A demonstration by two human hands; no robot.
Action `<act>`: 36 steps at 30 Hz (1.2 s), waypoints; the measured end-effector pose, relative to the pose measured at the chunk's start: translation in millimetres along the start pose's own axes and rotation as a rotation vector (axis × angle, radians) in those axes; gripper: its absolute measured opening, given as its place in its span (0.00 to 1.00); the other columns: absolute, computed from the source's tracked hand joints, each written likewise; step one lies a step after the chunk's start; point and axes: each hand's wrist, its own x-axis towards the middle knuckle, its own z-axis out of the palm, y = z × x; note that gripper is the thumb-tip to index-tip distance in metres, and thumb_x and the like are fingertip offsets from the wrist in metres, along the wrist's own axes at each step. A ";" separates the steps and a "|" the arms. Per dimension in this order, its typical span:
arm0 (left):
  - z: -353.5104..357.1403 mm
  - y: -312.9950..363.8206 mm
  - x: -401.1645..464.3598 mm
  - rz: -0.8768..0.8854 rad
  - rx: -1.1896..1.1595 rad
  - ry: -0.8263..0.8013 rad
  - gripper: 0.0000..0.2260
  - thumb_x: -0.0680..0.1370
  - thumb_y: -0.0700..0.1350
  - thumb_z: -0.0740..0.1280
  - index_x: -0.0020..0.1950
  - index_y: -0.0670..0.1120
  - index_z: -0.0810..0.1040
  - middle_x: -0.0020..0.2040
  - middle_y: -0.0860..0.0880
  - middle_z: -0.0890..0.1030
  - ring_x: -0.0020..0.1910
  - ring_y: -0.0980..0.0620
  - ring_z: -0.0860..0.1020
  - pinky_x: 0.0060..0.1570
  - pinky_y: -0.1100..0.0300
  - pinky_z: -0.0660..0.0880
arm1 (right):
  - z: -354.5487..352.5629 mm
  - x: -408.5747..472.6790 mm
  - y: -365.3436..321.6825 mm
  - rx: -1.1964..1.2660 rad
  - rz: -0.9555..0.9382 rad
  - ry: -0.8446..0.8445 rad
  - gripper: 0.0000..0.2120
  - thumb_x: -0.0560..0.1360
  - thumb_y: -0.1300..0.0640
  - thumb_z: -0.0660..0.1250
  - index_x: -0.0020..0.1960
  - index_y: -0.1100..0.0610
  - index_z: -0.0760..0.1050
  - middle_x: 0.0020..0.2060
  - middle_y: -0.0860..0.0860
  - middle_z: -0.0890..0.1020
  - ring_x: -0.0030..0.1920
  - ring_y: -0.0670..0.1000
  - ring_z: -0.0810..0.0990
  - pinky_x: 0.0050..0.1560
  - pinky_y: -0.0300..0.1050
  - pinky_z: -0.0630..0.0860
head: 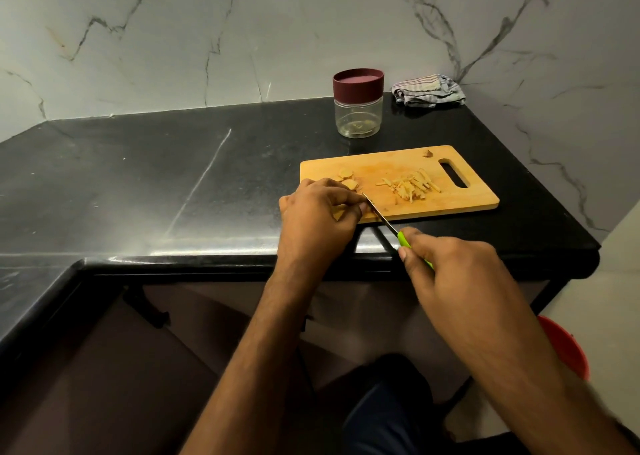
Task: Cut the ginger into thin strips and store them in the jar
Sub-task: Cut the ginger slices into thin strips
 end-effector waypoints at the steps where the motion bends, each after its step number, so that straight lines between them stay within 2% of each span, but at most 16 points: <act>1: 0.4 -0.1 -0.4 0.000 0.005 0.003 0.05 0.77 0.51 0.72 0.51 0.56 0.86 0.53 0.59 0.83 0.58 0.56 0.73 0.59 0.51 0.63 | -1.4 -3.1 0.3 -0.010 0.003 -0.007 0.17 0.80 0.49 0.58 0.66 0.49 0.74 0.41 0.49 0.81 0.40 0.48 0.78 0.41 0.45 0.77; 5: 0.7 1.5 -2.5 -0.008 -0.023 0.016 0.03 0.77 0.51 0.73 0.49 0.56 0.81 0.49 0.60 0.81 0.56 0.57 0.74 0.58 0.53 0.61 | 1.2 -6.6 4.9 -0.115 -0.002 0.020 0.18 0.80 0.48 0.58 0.69 0.45 0.70 0.36 0.46 0.73 0.36 0.46 0.74 0.34 0.41 0.69; 7: 1.1 3.3 -4.2 0.012 -0.043 -0.002 0.08 0.77 0.50 0.72 0.50 0.58 0.74 0.47 0.60 0.79 0.54 0.58 0.74 0.56 0.54 0.60 | 2.8 -5.4 6.5 -0.142 0.001 0.025 0.18 0.80 0.48 0.58 0.69 0.45 0.70 0.35 0.46 0.71 0.35 0.45 0.72 0.32 0.40 0.67; 11: 1.5 5.9 -4.0 0.109 0.150 -0.108 0.06 0.82 0.51 0.64 0.56 0.62 0.76 0.54 0.59 0.74 0.58 0.58 0.69 0.54 0.54 0.58 | 4.4 -3.3 6.3 -0.138 -0.004 0.025 0.19 0.80 0.47 0.56 0.70 0.45 0.69 0.35 0.45 0.70 0.34 0.44 0.71 0.30 0.36 0.65; 15: 1.6 2.7 -2.2 0.117 0.212 -0.165 0.12 0.83 0.51 0.61 0.63 0.64 0.78 0.57 0.58 0.71 0.60 0.56 0.66 0.55 0.53 0.57 | 4.9 -3.9 6.4 -0.122 -0.005 0.019 0.19 0.80 0.46 0.55 0.70 0.45 0.68 0.36 0.44 0.70 0.35 0.44 0.72 0.31 0.36 0.67; 18: 1.6 3.4 -2.0 0.123 0.247 -0.177 0.18 0.84 0.52 0.60 0.73 0.65 0.69 0.57 0.57 0.71 0.59 0.55 0.65 0.54 0.54 0.56 | 4.3 -3.8 8.5 -0.105 0.001 0.020 0.19 0.79 0.48 0.58 0.69 0.46 0.70 0.37 0.44 0.72 0.37 0.44 0.72 0.31 0.35 0.64; 20: 2.3 4.0 -2.0 0.112 0.224 -0.147 0.22 0.83 0.52 0.61 0.77 0.63 0.63 0.56 0.59 0.72 0.57 0.57 0.66 0.53 0.56 0.56 | 3.6 -2.6 9.0 -0.097 0.007 0.030 0.19 0.79 0.48 0.58 0.69 0.47 0.71 0.38 0.45 0.73 0.38 0.44 0.73 0.34 0.37 0.66; 22: 3.7 3.2 -3.1 0.079 0.145 -0.097 0.21 0.82 0.51 0.64 0.75 0.59 0.66 0.53 0.61 0.74 0.57 0.58 0.68 0.52 0.56 0.55 | 2.8 -2.6 8.9 -0.090 0.011 0.031 0.19 0.79 0.49 0.59 0.69 0.47 0.71 0.38 0.46 0.74 0.38 0.45 0.73 0.36 0.39 0.68; 25: 3.5 3.0 -4.6 0.049 0.058 -0.055 0.12 0.80 0.50 0.67 0.64 0.57 0.74 0.51 0.61 0.77 0.57 0.59 0.71 0.55 0.56 0.58 | 1.3 -2.0 9.7 -0.077 0.022 0.034 0.18 0.79 0.49 0.59 0.68 0.48 0.72 0.39 0.45 0.75 0.39 0.44 0.74 0.37 0.39 0.70; 29: 1.6 4.3 -4.4 0.066 0.133 -0.100 0.08 0.82 0.51 0.65 0.59 0.59 0.78 0.55 0.60 0.74 0.59 0.59 0.68 0.54 0.56 0.55 | -2.5 4.1 12.9 -0.071 0.061 0.052 0.19 0.80 0.48 0.58 0.70 0.46 0.70 0.40 0.45 0.74 0.41 0.44 0.72 0.39 0.39 0.68; 34: 0.6 6.9 -4.3 0.078 0.151 -0.127 0.10 0.82 0.51 0.63 0.62 0.60 0.72 0.54 0.59 0.74 0.58 0.57 0.69 0.56 0.54 0.59 | -6.3 1.5 10.8 -0.181 0.058 0.044 0.20 0.80 0.46 0.57 0.71 0.41 0.66 0.39 0.45 0.69 0.38 0.44 0.69 0.31 0.36 0.62; 36: 0.6 7.4 -4.7 0.069 0.104 -0.118 0.09 0.82 0.50 0.63 0.61 0.59 0.70 0.52 0.59 0.75 0.57 0.56 0.70 0.57 0.53 0.60 | -4.8 -1.5 10.5 -0.210 0.069 0.018 0.20 0.80 0.46 0.56 0.72 0.39 0.63 0.41 0.44 0.68 0.40 0.44 0.69 0.33 0.37 0.67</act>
